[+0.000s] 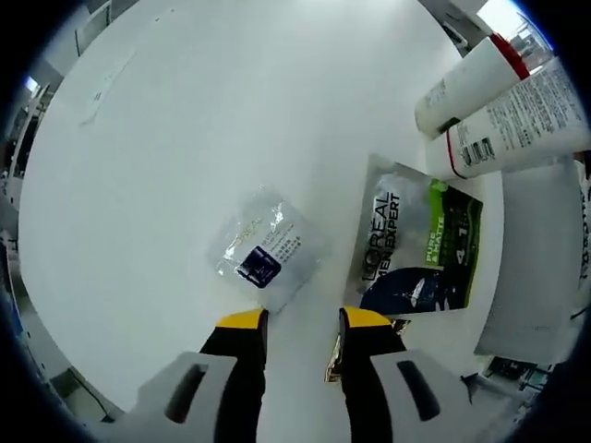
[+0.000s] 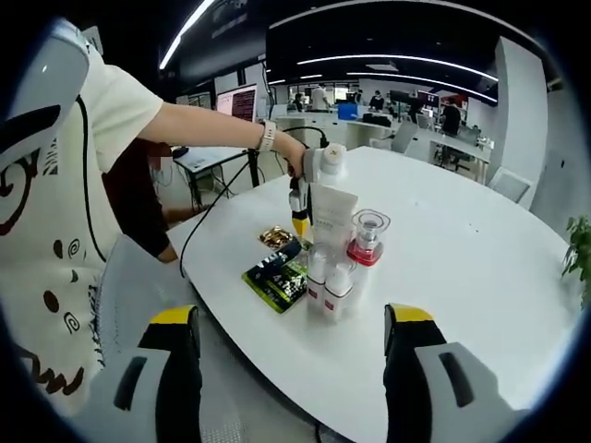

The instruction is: Arrange the skincare products in the storage area until every visible bottle or jar stands upright without overlapping.

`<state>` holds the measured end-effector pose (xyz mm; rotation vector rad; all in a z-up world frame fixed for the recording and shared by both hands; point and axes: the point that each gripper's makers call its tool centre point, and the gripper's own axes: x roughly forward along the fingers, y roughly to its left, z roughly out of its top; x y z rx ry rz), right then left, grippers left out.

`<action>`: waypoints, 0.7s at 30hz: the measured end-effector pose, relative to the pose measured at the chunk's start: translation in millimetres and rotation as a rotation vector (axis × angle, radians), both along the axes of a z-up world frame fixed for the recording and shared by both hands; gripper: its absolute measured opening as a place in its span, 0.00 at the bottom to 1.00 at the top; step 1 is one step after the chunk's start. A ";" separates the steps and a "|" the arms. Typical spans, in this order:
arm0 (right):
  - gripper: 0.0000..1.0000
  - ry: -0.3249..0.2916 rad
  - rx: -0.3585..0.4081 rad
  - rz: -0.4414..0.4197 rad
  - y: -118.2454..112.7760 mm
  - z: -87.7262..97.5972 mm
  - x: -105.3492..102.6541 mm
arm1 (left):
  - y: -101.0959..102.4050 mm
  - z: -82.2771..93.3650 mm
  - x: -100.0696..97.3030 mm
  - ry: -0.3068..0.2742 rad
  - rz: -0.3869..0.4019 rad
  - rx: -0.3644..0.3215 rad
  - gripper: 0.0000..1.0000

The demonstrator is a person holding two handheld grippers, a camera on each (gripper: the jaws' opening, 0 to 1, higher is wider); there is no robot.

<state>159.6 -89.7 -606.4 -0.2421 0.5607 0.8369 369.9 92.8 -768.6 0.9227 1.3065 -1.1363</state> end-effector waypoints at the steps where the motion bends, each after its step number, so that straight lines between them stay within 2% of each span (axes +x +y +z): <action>1: 0.82 0.000 0.001 0.001 0.1 0.2 -0.2 | 0.1 -0.2 -0.8 0.004 -0.003 -0.001 0.25; 7: 0.82 0.004 0.001 -0.007 -2.0 -0.8 -1.3 | 0.8 5.0 3.2 -0.010 -0.015 -0.008 0.26; 11: 0.82 0.007 0.000 -0.006 -1.5 -2.2 -1.9 | -1.6 10.6 15.9 -0.103 -0.088 -0.002 0.29; 15: 0.82 0.003 0.001 -0.002 -0.3 -1.2 -2.1 | -11.5 10.5 22.9 -0.157 -0.169 -0.035 0.37; 17: 0.82 0.004 -0.001 -0.006 -1.2 -1.4 -2.1 | -17.7 10.8 17.9 -0.158 -0.197 -0.049 0.39; 21: 0.82 0.012 -0.005 -0.014 -3.8 -3.5 -2.8 | -25.8 7.2 23.4 -0.177 -0.273 -0.079 0.43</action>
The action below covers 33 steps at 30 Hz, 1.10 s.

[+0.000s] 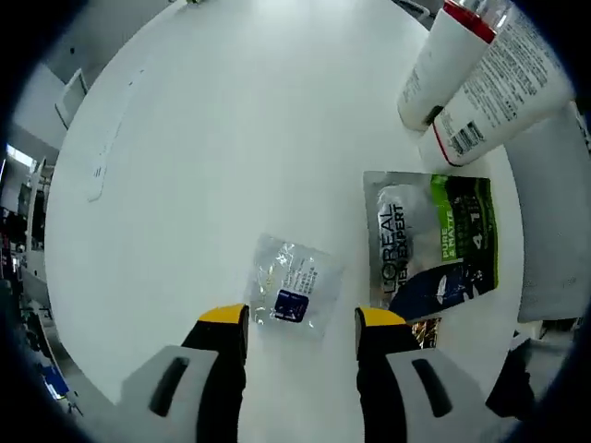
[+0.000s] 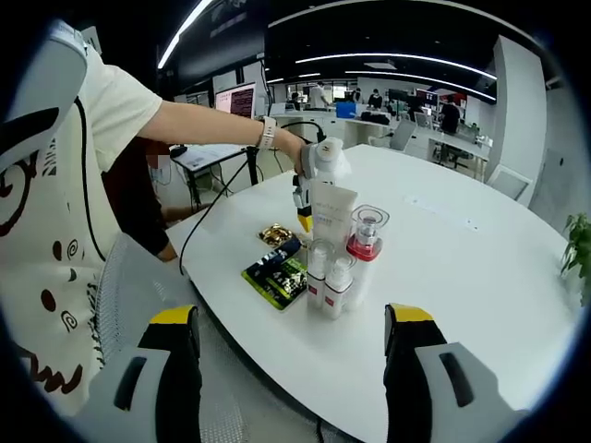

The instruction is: Arrange the skincare products in the storage area until every visible bottle or jar stands upright without overlapping.

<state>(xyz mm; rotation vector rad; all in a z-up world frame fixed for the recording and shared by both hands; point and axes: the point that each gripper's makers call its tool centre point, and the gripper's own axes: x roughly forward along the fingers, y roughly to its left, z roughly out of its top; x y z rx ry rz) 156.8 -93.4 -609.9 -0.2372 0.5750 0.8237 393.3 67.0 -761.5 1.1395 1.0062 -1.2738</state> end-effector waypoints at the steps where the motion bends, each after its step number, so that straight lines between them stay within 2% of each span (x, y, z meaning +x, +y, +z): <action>1: 0.82 0.001 -0.001 -0.003 -0.6 -0.2 0.1 | 0.7 -1.9 0.8 0.001 -0.002 0.001 0.44; 6: 0.82 0.004 0.001 -0.016 -3.2 -0.6 0.7 | -0.9 -7.2 13.2 -0.003 -0.018 0.008 0.45; 10: 0.82 0.010 0.000 -0.021 -4.7 -1.8 0.2 | -2.1 -9.4 10.5 0.021 -0.056 0.007 0.44; 14: 0.82 0.015 -0.002 -0.023 -5.5 -3.0 0.7 | -3.1 -8.9 12.8 0.006 -0.073 0.006 0.48; 20: 0.82 0.018 -0.001 -0.020 -4.2 -3.3 1.7 | -3.3 -11.2 11.4 0.033 -0.098 0.020 0.46; 25: 0.82 0.023 -0.001 -0.028 -6.4 -4.0 1.8 | -4.5 -10.7 2.8 0.051 -0.121 0.032 0.43; 33: 0.82 0.028 -0.004 -0.020 -4.1 -5.2 2.8 | -4.4 -11.1 10.7 0.051 -0.107 0.031 0.41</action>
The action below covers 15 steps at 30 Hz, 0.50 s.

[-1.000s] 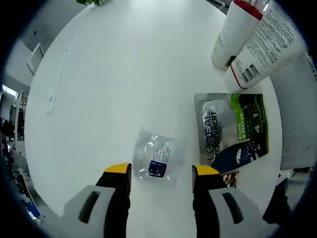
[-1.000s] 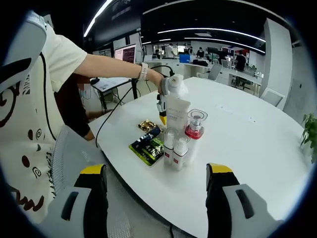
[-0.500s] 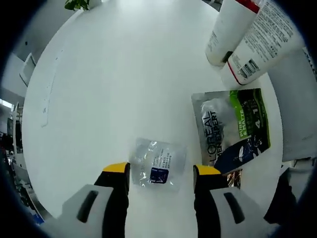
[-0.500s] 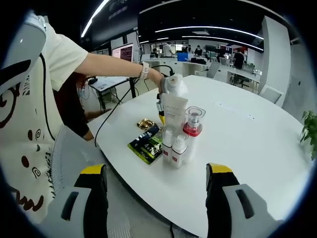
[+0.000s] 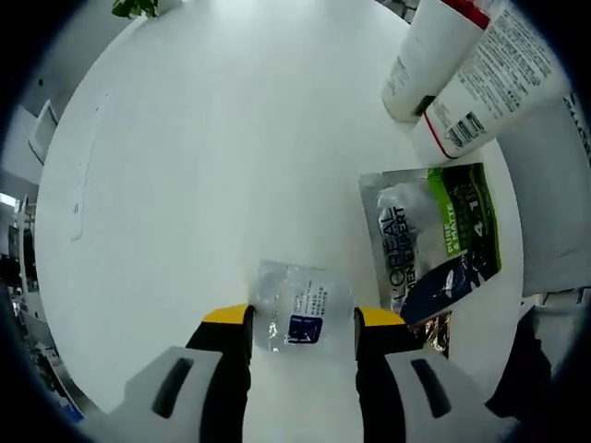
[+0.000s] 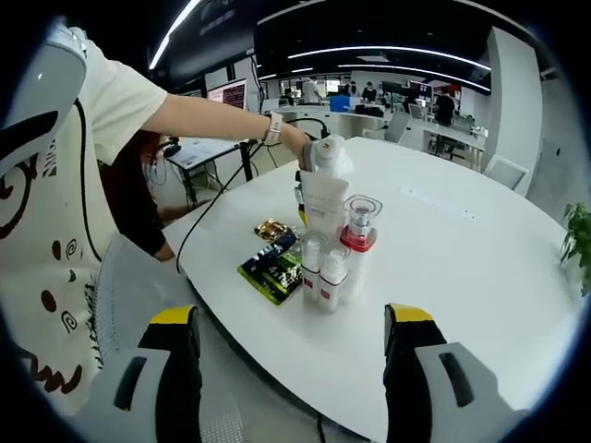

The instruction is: Arrange the skincare products in the storage area until every visible bottle or jar stands upright without overlapping.

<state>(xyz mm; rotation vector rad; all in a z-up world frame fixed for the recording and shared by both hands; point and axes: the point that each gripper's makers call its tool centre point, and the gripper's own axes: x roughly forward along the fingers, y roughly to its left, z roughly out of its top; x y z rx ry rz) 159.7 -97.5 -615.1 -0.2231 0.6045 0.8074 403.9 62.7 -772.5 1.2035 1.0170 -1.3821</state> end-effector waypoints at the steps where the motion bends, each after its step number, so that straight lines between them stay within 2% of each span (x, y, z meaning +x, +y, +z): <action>1: 0.82 -0.001 0.000 0.002 0.5 0.3 0.2 | 0.1 0.0 0.2 0.000 0.001 -0.001 0.41; 4: 0.82 -0.002 -0.002 0.007 1.5 0.8 0.8 | -0.7 0.7 -1.9 -0.001 0.007 -0.002 0.37; 15: 0.83 -0.014 0.000 0.005 2.1 3.4 2.1 | 5.4 1.6 -0.6 -0.009 0.039 0.005 0.37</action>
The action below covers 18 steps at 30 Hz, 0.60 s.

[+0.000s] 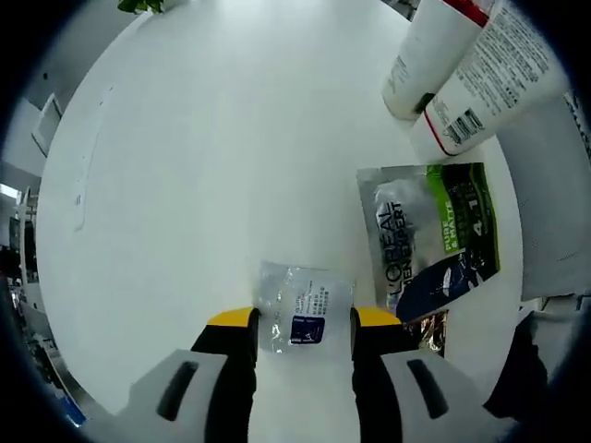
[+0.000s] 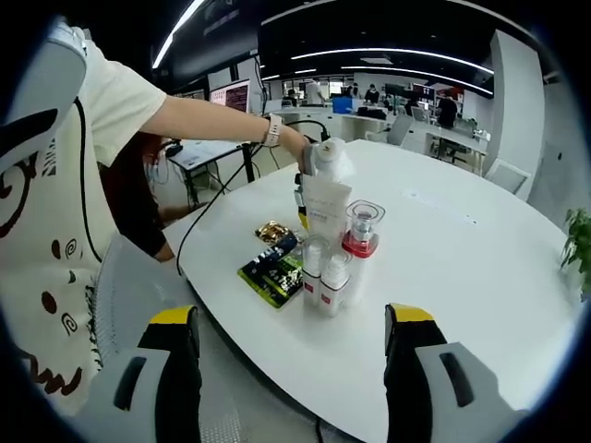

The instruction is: Arrange the skincare products in the storage area until every visible bottle or jar stands upright without overlapping.

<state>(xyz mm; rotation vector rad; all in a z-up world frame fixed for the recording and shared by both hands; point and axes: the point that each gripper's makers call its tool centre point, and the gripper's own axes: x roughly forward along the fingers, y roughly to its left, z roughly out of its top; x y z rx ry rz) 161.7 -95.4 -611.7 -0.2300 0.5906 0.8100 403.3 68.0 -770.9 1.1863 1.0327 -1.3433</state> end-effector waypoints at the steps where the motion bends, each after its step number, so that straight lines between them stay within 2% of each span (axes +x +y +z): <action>1: 0.84 -0.002 0.001 0.000 0.0 0.4 0.0 | 1.2 0.6 -0.2 -0.001 0.009 -0.002 0.37; 8: 0.87 -0.015 0.002 -0.010 -0.8 1.3 0.2 | 9.1 13.0 -4.5 -0.024 0.040 -0.006 0.37; 12: 0.90 -0.032 0.006 -0.010 -0.5 3.8 1.6 | 13.0 21.9 -20.5 -0.038 0.056 -0.010 0.37; 18: 0.96 -0.048 -0.010 -0.003 1.0 3.1 1.4 | 22.7 24.7 -22.7 -0.039 0.073 -0.011 0.38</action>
